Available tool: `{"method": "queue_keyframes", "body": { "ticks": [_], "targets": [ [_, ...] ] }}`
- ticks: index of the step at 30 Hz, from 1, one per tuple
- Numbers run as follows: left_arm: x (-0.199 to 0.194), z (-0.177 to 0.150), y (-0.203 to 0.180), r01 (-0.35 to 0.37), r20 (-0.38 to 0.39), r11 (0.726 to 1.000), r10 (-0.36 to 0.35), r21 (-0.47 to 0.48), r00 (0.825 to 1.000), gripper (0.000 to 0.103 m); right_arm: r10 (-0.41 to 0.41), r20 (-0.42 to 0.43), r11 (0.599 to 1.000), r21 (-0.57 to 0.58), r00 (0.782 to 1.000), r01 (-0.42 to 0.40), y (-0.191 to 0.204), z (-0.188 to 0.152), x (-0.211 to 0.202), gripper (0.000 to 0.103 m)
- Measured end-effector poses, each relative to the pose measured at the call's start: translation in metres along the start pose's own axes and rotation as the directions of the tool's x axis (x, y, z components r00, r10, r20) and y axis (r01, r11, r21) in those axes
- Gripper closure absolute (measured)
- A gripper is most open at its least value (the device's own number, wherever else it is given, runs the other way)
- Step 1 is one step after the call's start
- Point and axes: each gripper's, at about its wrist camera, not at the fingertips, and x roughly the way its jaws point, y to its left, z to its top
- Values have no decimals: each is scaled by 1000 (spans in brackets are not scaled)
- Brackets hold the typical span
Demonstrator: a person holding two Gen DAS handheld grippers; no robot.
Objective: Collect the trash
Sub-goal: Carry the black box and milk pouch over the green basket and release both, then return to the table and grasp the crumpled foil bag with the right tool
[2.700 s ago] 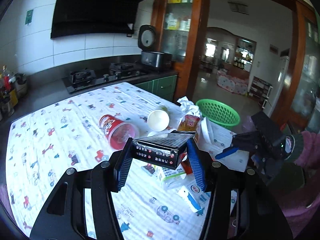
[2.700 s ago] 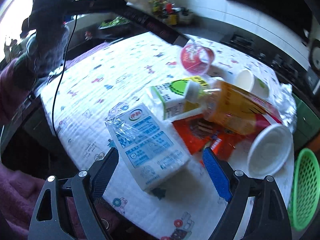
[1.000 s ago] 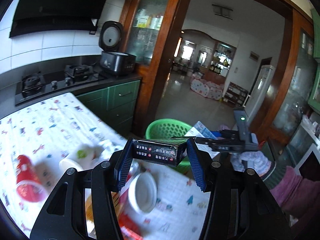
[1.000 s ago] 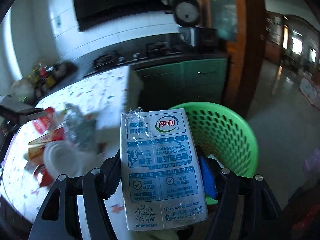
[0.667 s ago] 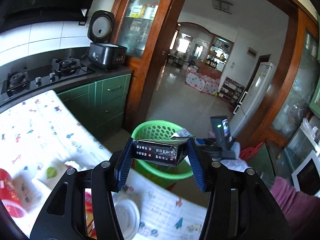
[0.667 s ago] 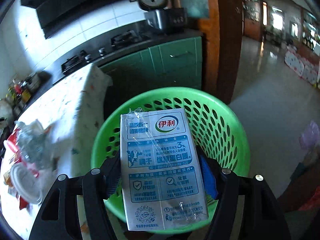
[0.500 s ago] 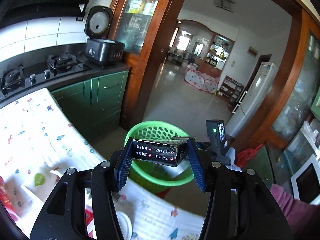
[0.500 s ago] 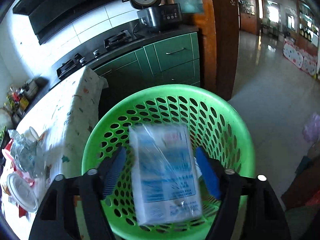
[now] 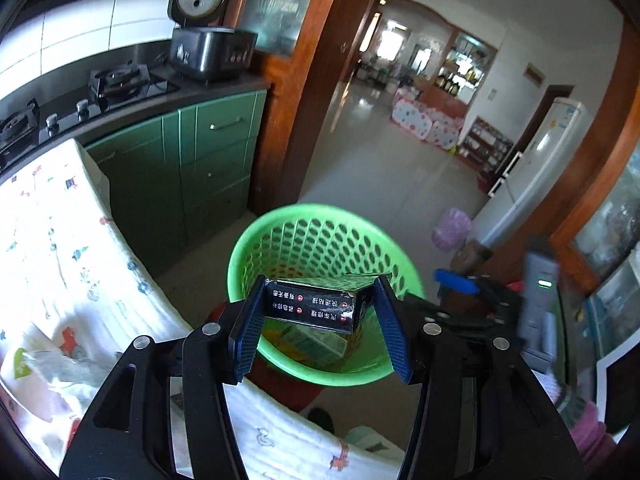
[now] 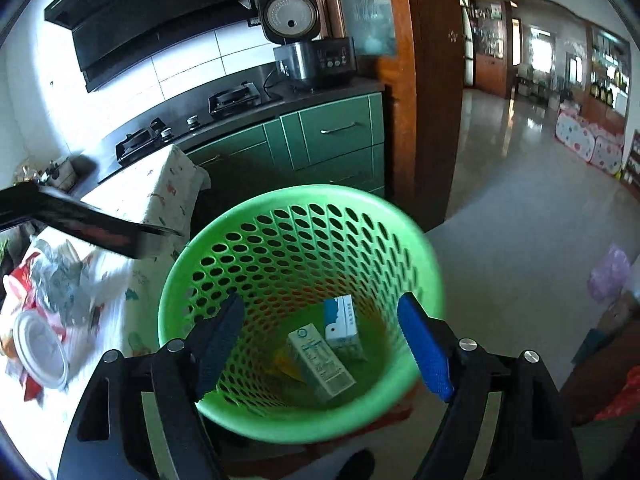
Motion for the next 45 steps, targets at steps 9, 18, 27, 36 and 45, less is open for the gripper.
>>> {"method": "queue_keyframes", "body": {
  "ticks": [9,18,27,36,45],
  "targets": [
    [43,-4,1,-41,-86,998,37,-48,996,46,11,30,1000,-16,999,-11,-6,-18,-30,26],
    [23,-8,2,-46,-75,998,43,-42,996,32,42,11,999,-15,999,-42,8,-27,-36,26],
    [-72,-14,26,-154,48,987,155,-42,987,32,136,18,987,-86,991,-134,65,-33,-56,24],
    [-151,-41,66,-269,109,960,277,-79,955,32,245,-2,955,-173,969,-242,143,-26,-57,24],
    [-196,-84,109,-307,113,937,327,-165,938,32,353,-43,911,-211,935,-354,211,-13,-33,24]
  ]
}}
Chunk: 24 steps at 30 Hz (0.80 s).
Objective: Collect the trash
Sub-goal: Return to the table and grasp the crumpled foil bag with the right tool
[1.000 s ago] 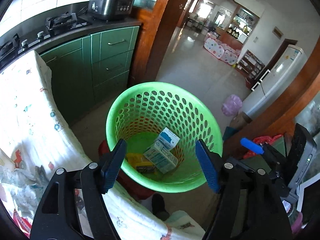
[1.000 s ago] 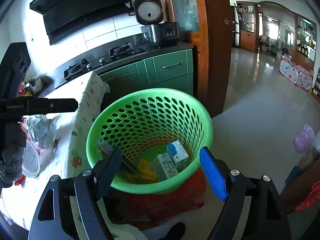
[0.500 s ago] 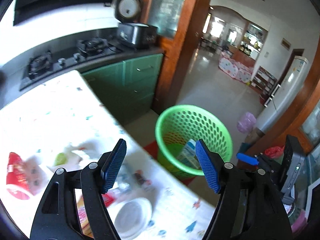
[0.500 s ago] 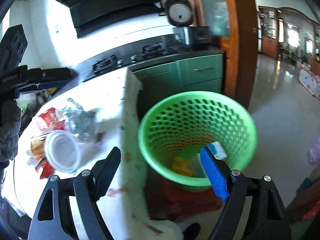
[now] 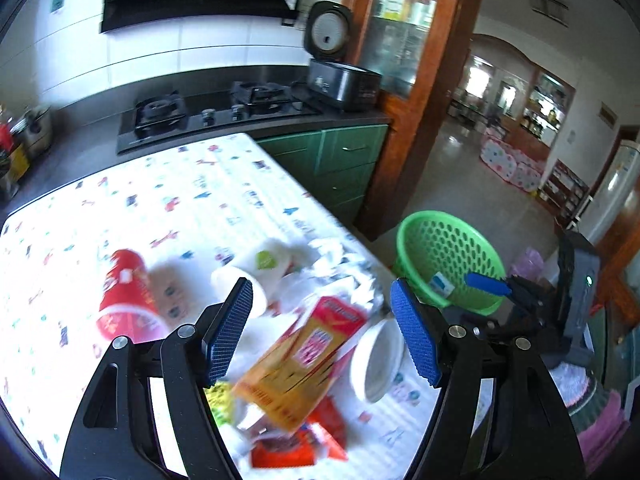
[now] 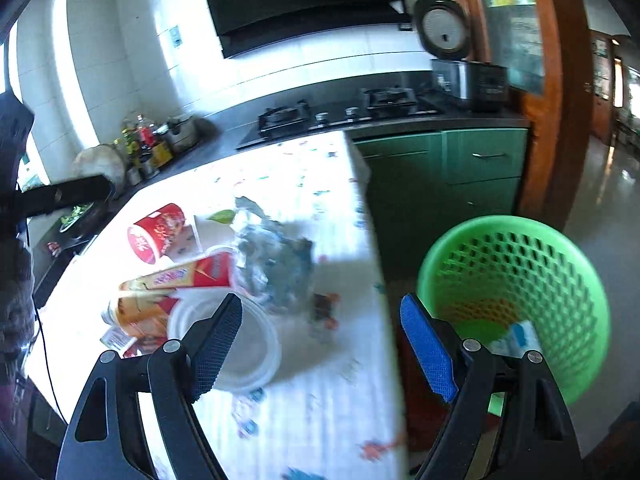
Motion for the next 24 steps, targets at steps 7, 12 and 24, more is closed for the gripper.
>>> {"method": "queue_keyframes", "body": {
  "ticks": [7,12,24],
  "targets": [
    [-18,-17,28,-28,11,999,28,-39,1000,32,91,-46,996,21,995,-90,17,22,38,24],
    [-26,-33,31,-16,14,999,17,-35,1000,32,128,-89,990,74,988,-122,18,37,67,24],
    [-24,-69,4,64,-34,997,-63,32,997,32,205,-201,955,257,958,-150,-7,38,128,32]
  ]
}}
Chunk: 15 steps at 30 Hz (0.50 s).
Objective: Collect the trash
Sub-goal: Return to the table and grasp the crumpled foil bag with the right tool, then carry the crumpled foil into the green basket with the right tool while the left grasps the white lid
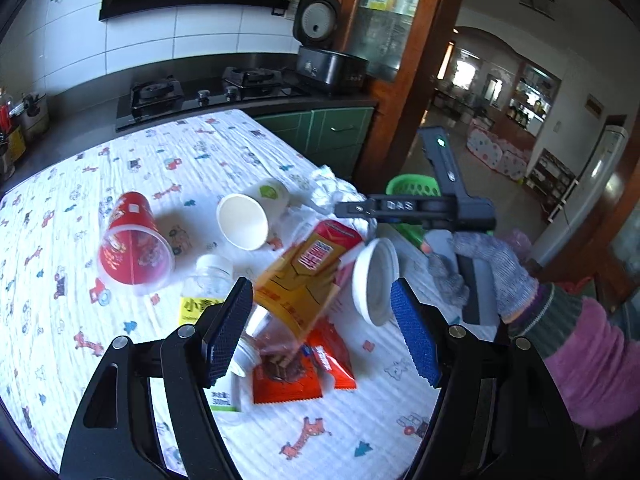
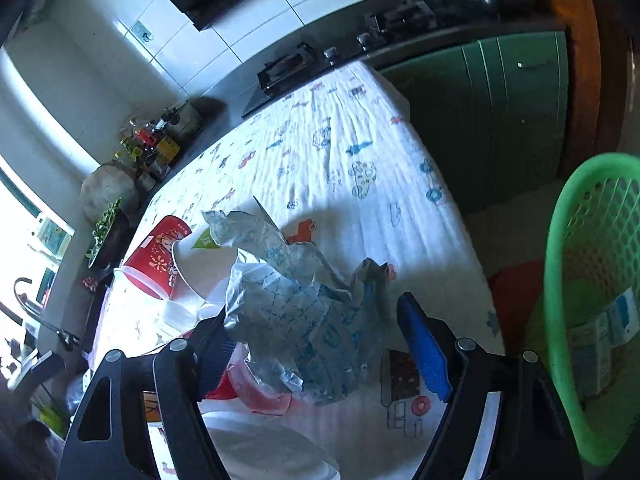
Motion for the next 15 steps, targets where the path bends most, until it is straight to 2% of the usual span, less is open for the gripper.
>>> {"method": "queue_keyframes", "body": {
  "ticks": [2,4,8,12,15],
  "targets": [
    [6,-5,-6,19,-14,1000,-19,9,1000,32,6,-18,1000,15,1000,-6,-2,-1,6,38],
    [14,-10,-12,47,-32,999,-47,11,998,32,13,-26,1000,24,1000,-13,-3,-2,9,50],
    [34,-15,-27,82,-71,996,-80,35,994,32,8,-8,1000,12,1000,-8,-3,-5,3,65],
    [56,-15,-39,102,-103,994,-97,44,990,37,-14,33,1000,-18,999,15,-2,-6,-13,69],
    [70,-15,-45,91,-116,994,-84,58,990,41,-25,69,999,-37,997,28,0,-7,-27,70]
  ]
}}
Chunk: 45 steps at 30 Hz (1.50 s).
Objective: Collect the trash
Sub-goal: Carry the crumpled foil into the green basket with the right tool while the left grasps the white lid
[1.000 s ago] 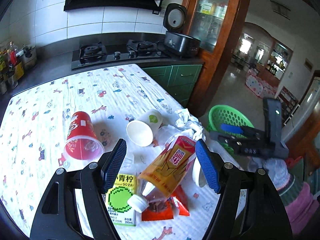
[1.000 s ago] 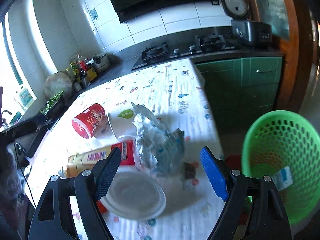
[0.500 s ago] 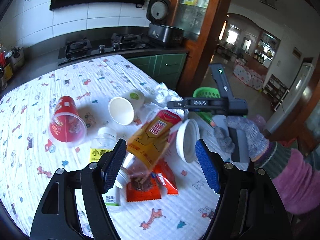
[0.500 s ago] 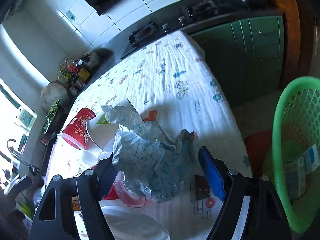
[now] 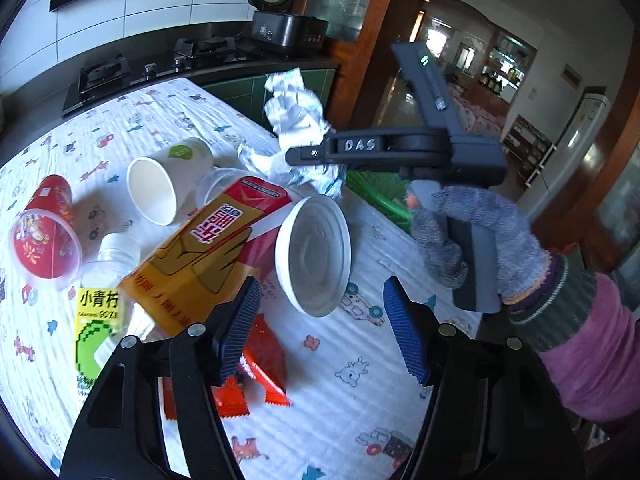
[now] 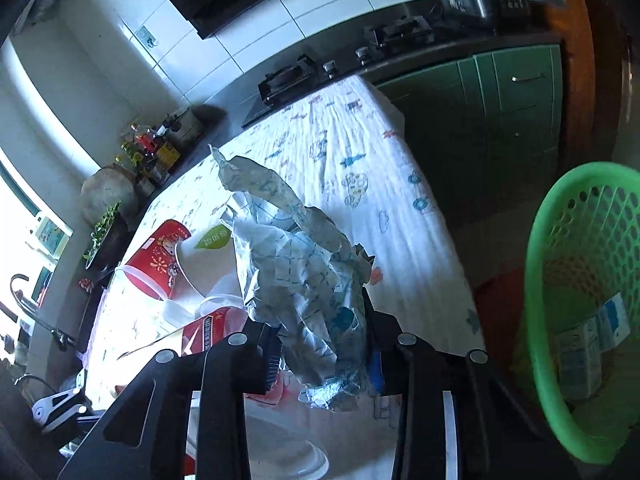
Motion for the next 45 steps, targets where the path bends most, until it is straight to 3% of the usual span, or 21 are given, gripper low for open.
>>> {"method": "queue_keyframes", "body": {
  "ticks": [7,15,18,22,24,36,41,45],
  "targets": [
    [22,1,-3,-54,-31,998,53,-36,998,54,-27,72,998,-49,997,30,0,-3,-35,70],
    [35,-1,6,-111,-48,985,105,-129,993,58,-38,126,996,-78,991,48,-3,-13,-60,70],
    [41,0,7,-110,-53,984,103,-138,993,65,-37,138,996,-80,990,48,-6,-18,-68,70],
    [47,2,9,-83,-46,984,76,-161,996,89,-50,152,995,-73,987,61,-14,-23,-81,70],
    [48,2,9,-84,-49,982,77,-166,996,93,-65,157,995,-68,985,77,-20,-25,-88,70],
    [33,19,-4,-26,-18,988,23,-154,1000,95,-222,184,975,32,958,220,-89,-29,-123,70],
    [33,38,-12,15,4,988,-15,-152,1000,95,-333,167,943,85,928,323,-128,-30,-129,69],
    [38,57,-22,29,16,991,-28,-131,999,95,-389,133,918,133,912,373,-158,-30,-128,62]
  ]
}}
